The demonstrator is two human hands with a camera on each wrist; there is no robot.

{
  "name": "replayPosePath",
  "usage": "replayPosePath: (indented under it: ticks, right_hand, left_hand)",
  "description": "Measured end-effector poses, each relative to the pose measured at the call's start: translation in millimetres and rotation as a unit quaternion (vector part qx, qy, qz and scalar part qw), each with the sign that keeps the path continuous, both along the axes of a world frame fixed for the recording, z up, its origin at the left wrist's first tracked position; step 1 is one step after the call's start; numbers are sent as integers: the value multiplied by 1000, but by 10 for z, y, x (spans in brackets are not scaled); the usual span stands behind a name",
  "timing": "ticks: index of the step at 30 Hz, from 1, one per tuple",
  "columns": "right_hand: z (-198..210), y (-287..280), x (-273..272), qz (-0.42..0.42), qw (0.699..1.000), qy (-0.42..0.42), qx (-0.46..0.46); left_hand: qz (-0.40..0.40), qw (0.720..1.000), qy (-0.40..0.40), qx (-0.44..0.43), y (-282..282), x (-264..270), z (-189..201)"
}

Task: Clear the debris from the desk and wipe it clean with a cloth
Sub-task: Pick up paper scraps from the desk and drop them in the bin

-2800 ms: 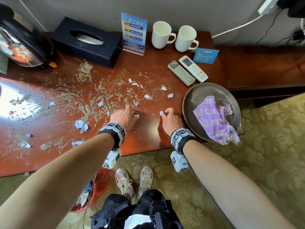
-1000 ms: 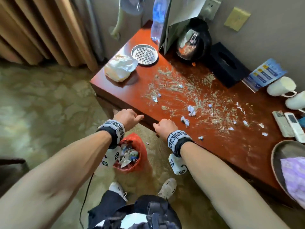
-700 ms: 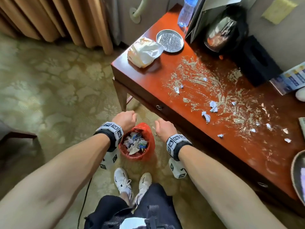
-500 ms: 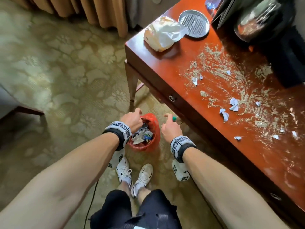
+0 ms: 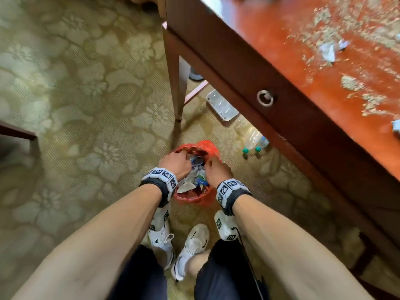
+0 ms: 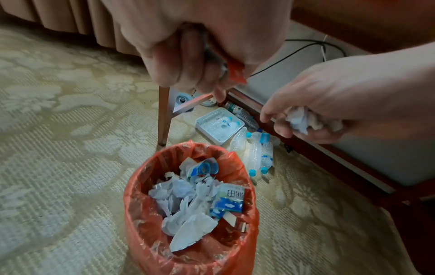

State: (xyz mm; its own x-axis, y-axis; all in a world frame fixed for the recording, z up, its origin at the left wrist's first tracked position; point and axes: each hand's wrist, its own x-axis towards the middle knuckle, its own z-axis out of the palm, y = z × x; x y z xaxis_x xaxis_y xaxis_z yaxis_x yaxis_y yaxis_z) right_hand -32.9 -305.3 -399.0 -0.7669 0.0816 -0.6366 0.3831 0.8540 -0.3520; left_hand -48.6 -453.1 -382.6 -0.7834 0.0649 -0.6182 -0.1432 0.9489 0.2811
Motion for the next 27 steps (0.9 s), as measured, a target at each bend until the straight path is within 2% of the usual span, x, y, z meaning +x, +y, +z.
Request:
replayPosePath:
  ticks: [4, 8, 10, 13, 16, 19, 27]
  right_hand:
    - [-780, -60, -27, -29, 1000, 8, -3]
    - [-1265, -94, -7, -62, 998, -3, -29]
    - [-1394, -115, 2, -73, 996, -2, -44]
    - [-1401, -93, 45, -85, 995, -5, -50]
    - [-1171, -17, 122, -89, 994, -26, -56]
    - [-745, 41, 180, -88, 994, -45, -53]
    - [908, 78, 211, -66, 997, -29, -8]
  left_hand:
    - [-32, 999, 18, -27, -11, -77, -720]
    - [-54, 998, 26, -32, -78, -144, -1301]
    - [-52, 998, 19, -11, -114, -160, -1536]
    - [-60, 998, -15, 9, -138, -122, -1620]
    - [-75, 997, -16, 0, -136, -28, -1430]
    - [-75, 997, -19, 3, -110, 41, -1018]
    - [-59, 998, 13, 2, -129, 91, 761]
